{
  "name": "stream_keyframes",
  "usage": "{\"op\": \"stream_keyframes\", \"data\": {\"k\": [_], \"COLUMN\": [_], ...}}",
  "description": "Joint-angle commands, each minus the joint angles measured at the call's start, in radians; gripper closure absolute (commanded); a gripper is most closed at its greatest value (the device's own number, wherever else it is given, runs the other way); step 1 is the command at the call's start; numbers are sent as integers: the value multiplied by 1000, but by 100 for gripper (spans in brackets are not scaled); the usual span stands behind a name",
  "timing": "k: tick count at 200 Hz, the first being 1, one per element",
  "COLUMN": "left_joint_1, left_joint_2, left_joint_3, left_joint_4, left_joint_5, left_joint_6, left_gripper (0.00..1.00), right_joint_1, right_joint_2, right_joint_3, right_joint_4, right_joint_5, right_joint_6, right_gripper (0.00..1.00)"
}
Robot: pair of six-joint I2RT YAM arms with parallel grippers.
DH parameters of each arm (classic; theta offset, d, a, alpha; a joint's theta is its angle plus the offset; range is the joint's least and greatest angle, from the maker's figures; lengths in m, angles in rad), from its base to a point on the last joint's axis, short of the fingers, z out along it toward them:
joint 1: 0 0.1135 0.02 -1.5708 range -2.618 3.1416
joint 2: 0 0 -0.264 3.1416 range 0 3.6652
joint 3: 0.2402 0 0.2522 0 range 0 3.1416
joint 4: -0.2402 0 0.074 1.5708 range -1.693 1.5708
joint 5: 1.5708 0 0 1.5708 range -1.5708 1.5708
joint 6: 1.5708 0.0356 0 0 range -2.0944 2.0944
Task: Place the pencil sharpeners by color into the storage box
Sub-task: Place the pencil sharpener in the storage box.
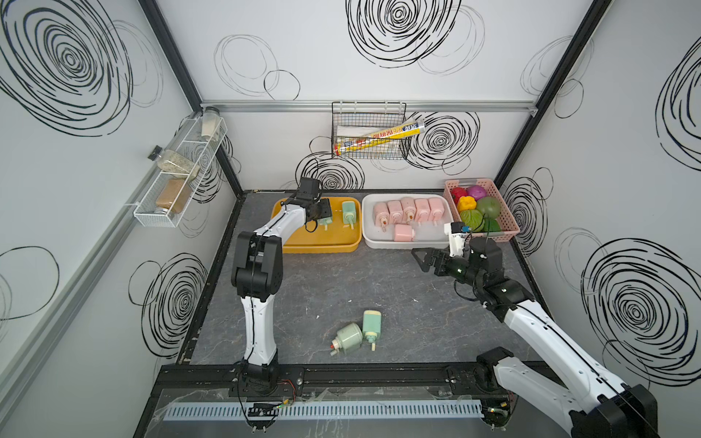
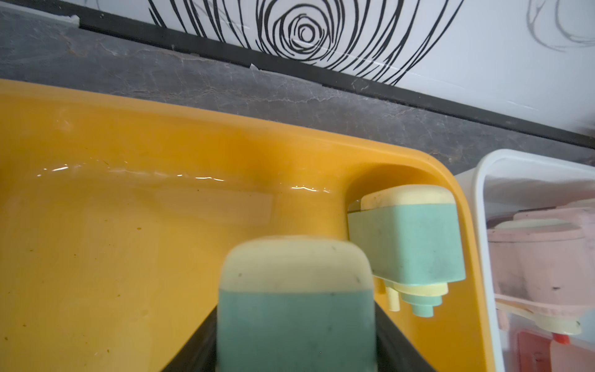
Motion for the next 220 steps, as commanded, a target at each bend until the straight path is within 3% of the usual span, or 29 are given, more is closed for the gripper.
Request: {"op": "stream_keyframes", "data": {"k": [1,98,131,135,180,220], "left_joint_1": [6,-19,-47,-50,-64,-74], "left_joint_2": [20,124,180,183,212,227], "left_joint_3": [48,135,215,218,231,231], "left_joint_4": [83,77,9,6,-10,-8], "left_joint_5": [7,34,-33,-38,-50,-44], "left_joint_6": [-22,-39,-11,-10,-14,-23], "left_gripper": [100,98,98,93,88,76], "right_joint_1": [4,4,6,5,5,5], "right_joint_2": [-13,-27,-23,-22,-19,-15], "right_joint_3": [10,16,8,8,1,-11], "right_joint_4": [-23,-58,-62,-62,-53,-45], "right_joint_5": [11,7,4,4,5,2], "right_joint_6": [-16,-19,-19,-19,-23,-19], "right_gripper": [0,0,0,0,0,0]}}
